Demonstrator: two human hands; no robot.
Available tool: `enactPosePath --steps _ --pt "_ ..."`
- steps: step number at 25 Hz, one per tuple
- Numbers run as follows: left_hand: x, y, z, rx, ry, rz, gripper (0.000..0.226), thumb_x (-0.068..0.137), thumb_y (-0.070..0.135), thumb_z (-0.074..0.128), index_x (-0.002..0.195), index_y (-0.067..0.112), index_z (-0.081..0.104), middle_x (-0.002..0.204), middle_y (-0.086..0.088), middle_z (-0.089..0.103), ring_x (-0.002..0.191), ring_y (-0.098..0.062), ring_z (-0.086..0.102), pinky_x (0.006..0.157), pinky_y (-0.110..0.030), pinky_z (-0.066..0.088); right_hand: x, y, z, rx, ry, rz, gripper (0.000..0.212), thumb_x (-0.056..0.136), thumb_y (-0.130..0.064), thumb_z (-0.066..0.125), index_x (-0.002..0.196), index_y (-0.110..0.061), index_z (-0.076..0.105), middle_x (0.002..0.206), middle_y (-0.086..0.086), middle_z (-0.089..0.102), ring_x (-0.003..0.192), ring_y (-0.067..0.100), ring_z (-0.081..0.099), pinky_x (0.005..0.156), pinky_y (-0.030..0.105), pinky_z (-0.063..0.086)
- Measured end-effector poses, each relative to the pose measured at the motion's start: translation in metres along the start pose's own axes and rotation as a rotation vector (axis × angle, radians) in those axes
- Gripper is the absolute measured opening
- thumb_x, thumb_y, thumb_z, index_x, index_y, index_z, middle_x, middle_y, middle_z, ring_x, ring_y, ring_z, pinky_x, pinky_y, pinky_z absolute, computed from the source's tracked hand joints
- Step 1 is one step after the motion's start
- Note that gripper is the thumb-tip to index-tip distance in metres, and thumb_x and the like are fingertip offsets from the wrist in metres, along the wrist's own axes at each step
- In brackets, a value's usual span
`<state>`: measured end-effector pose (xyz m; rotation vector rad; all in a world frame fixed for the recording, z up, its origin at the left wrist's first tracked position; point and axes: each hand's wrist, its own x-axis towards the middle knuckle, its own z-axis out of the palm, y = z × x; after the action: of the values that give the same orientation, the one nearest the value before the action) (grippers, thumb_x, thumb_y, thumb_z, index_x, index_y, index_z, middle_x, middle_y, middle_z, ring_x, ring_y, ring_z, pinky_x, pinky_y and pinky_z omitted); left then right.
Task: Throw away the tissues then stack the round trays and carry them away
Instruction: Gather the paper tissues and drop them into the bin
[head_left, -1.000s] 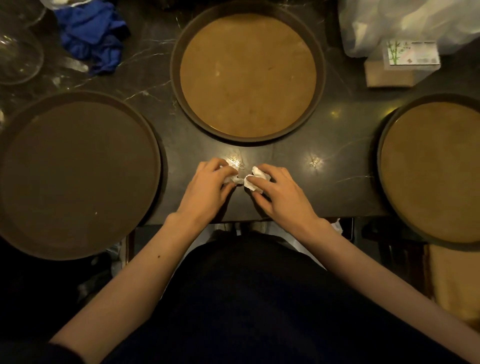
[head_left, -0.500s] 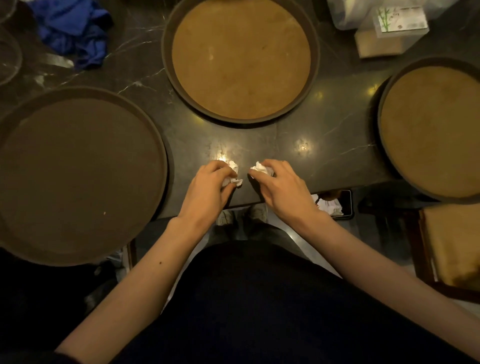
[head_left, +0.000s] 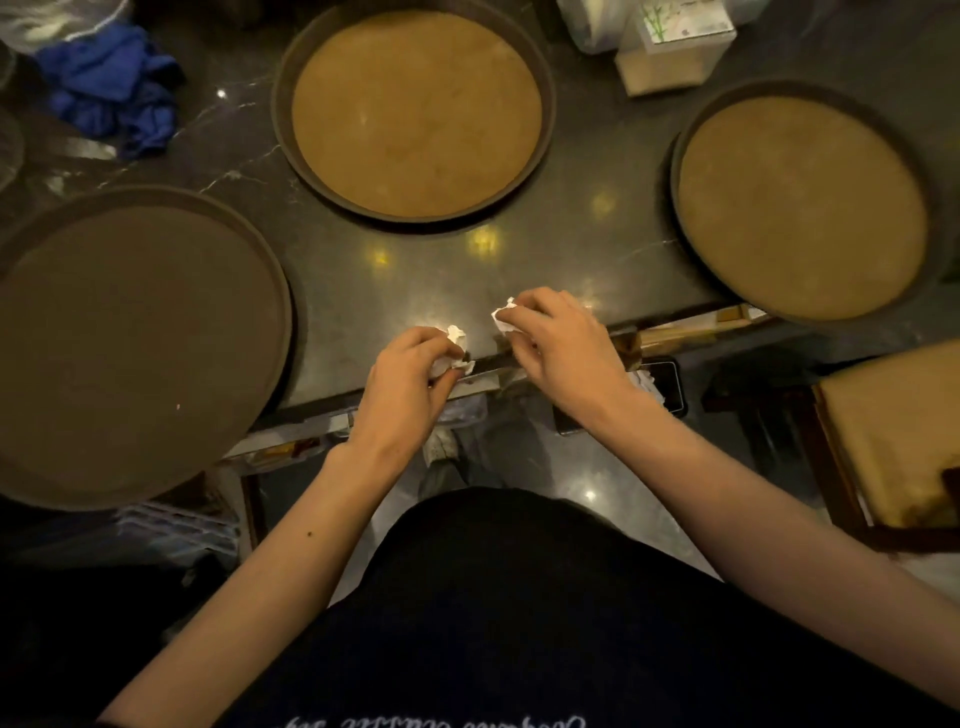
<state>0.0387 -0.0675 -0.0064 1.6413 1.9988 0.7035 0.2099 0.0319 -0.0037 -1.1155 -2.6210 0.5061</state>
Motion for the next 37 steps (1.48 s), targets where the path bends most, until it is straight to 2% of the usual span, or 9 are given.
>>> enactPosePath --steps 3,7,12,17,23,26,29,33,37 --pt "-0.014 0.04 0.024 0.014 0.011 0.048 0.016 0.082 0.013 0.073 0.098 0.014 0.072 0.109 -0.003 0.064 0.1 -0.018 0.062 0.088 -0.027 0.049 -0.051 0.023 -0.026 0.046 0.122 0.026 0.025 0.089 -0.013 0.063 0.113 -0.013 0.068 0.112 0.008 0.063 0.099 0.029 0.059 0.072 0.045 0.055" --pt "-0.041 0.107 0.074 0.022 -0.017 0.1 0.02 0.083 0.013 0.072 0.102 0.016 0.072 0.116 -0.003 0.063 0.107 -0.02 0.06 0.09 -0.038 0.052 -0.14 0.064 -0.059 0.052 0.199 0.075 0.026 0.087 -0.011 0.065 0.113 -0.012 0.068 0.114 0.009 0.063 0.1 0.028 0.06 0.073 0.044 0.054" --pt "-0.071 0.192 0.123 0.037 -0.039 0.217 0.02 0.085 0.014 0.07 0.105 0.015 0.072 0.119 -0.004 0.063 0.11 -0.019 0.059 0.093 -0.038 0.051 -0.238 0.107 -0.094 0.016 0.28 0.196 0.025 0.088 -0.011 0.065 0.112 -0.014 0.069 0.112 0.008 0.063 0.102 0.026 0.06 0.074 0.041 0.056" --pt "-0.09 0.24 0.143 0.029 -0.083 0.3 0.02 0.085 0.014 0.071 0.105 0.016 0.072 0.121 -0.003 0.061 0.112 -0.019 0.058 0.092 -0.037 0.052 -0.295 0.117 -0.115 -0.008 0.344 0.288 0.025 0.088 -0.012 0.065 0.112 -0.015 0.07 0.113 0.007 0.065 0.105 0.024 0.06 0.08 0.034 0.054" --pt "-0.104 0.252 0.138 0.008 -0.096 0.337 0.022 0.087 0.013 0.068 0.108 0.015 0.07 0.126 -0.004 0.06 0.117 -0.019 0.055 0.096 -0.032 0.049 -0.328 0.102 -0.116 -0.041 0.382 0.394 0.026 0.089 -0.015 0.064 0.114 -0.018 0.068 0.117 0.005 0.063 0.107 0.022 0.057 0.079 0.035 0.053" --pt "-0.112 0.241 0.131 -0.021 -0.107 0.332 0.022 0.087 0.013 0.067 0.109 0.014 0.071 0.127 -0.004 0.059 0.118 -0.017 0.053 0.095 -0.022 0.043 -0.332 0.088 -0.108 -0.056 0.368 0.409 0.026 0.091 -0.017 0.062 0.117 -0.019 0.067 0.117 0.003 0.061 0.106 0.019 0.056 0.08 0.032 0.051" --pt "-0.122 0.228 0.131 -0.05 -0.132 0.323 0.021 0.087 0.013 0.067 0.108 0.015 0.07 0.127 -0.003 0.058 0.118 -0.016 0.053 0.095 -0.023 0.044 -0.335 0.075 -0.097 -0.058 0.347 0.428 0.025 0.093 -0.018 0.06 0.117 -0.02 0.067 0.116 0.002 0.061 0.106 0.019 0.055 0.08 0.033 0.051" --pt "-0.137 0.22 0.139 -0.07 -0.126 0.32 0.02 0.086 0.014 0.068 0.105 0.014 0.071 0.122 -0.003 0.06 0.112 -0.011 0.053 0.089 -0.009 0.036 -0.343 0.07 -0.089 -0.07 0.283 0.419 0.025 0.094 -0.02 0.059 0.117 -0.021 0.067 0.118 0.001 0.061 0.107 0.02 0.055 0.078 0.038 0.053" --pt "-0.143 0.221 0.152 -0.08 -0.126 0.29 0.019 0.086 0.014 0.069 0.105 0.014 0.071 0.121 -0.004 0.06 0.109 -0.006 0.049 0.086 -0.007 0.036 -0.351 0.081 -0.086 -0.053 0.274 0.403 0.025 0.093 -0.018 0.059 0.117 -0.02 0.066 0.117 0.002 0.061 0.105 0.02 0.056 0.078 0.037 0.053"
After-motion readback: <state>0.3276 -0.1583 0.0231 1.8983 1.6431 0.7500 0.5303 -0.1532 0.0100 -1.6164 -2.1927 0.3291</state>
